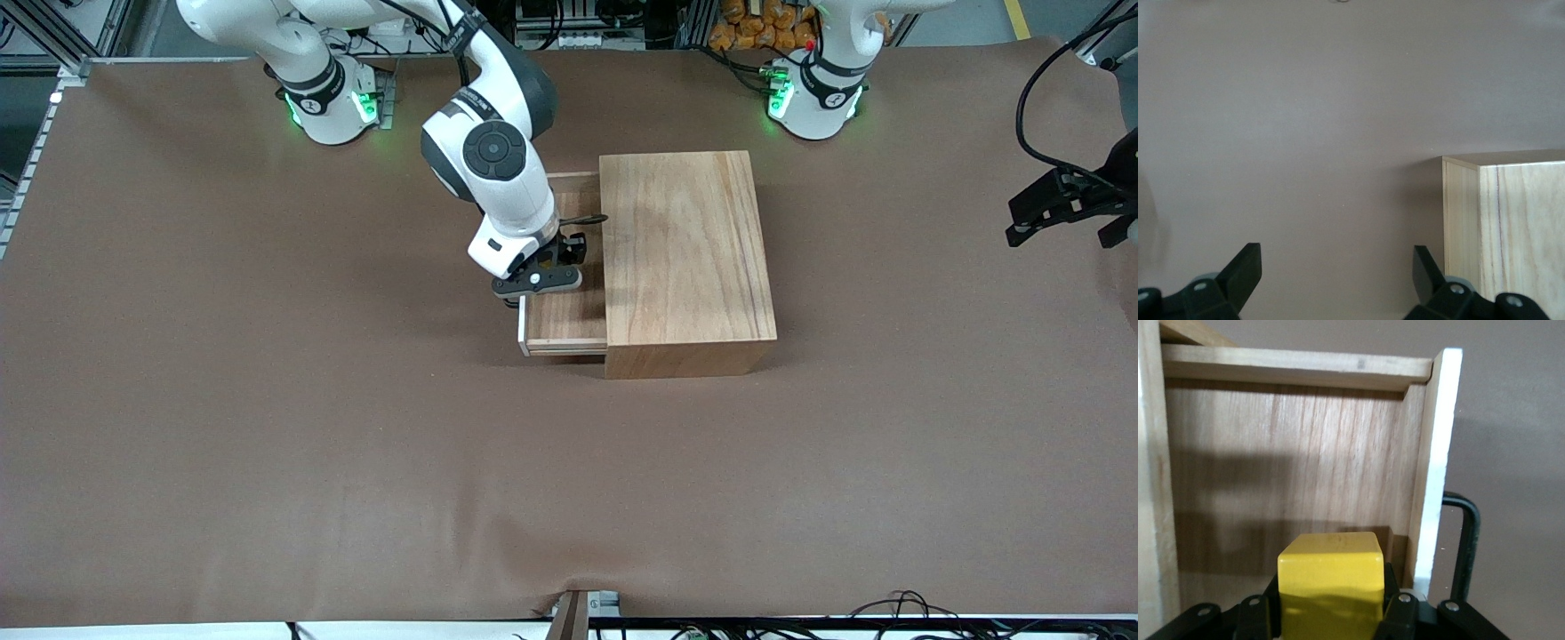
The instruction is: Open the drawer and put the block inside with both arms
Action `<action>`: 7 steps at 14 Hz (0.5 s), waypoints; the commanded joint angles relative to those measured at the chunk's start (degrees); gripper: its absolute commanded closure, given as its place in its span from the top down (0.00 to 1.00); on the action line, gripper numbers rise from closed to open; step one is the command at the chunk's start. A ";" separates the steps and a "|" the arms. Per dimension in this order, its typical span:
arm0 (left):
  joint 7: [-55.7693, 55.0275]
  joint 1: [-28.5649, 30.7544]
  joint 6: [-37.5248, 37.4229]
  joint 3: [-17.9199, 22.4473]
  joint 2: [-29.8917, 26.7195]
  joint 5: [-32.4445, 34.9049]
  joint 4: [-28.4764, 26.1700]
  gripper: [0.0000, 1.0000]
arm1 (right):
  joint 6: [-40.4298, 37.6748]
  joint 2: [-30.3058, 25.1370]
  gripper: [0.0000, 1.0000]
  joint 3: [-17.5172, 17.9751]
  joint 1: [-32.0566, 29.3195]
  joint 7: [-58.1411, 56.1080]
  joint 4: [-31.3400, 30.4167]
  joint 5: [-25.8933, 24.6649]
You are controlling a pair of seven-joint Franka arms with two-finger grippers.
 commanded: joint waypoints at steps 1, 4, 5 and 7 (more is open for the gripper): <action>0.31 4.92 0.25 -4.26 -1.38 -1.07 -1.41 1.00 | -0.40 0.39 0.62 -0.54 1.25 2.21 1.22 0.44; -4.86 7.94 0.26 -8.15 -1.82 -1.42 -1.68 1.00 | -0.84 0.13 1.00 -0.54 1.25 2.04 1.22 0.44; -6.01 7.50 -0.01 -8.15 -1.91 -1.51 -1.77 1.00 | -0.92 -0.22 1.00 -0.54 1.08 1.95 1.22 0.44; -6.29 4.70 -1.58 -7.36 -2.08 -1.16 -1.94 1.00 | -2.67 -2.49 1.00 -0.72 0.55 1.60 1.22 0.18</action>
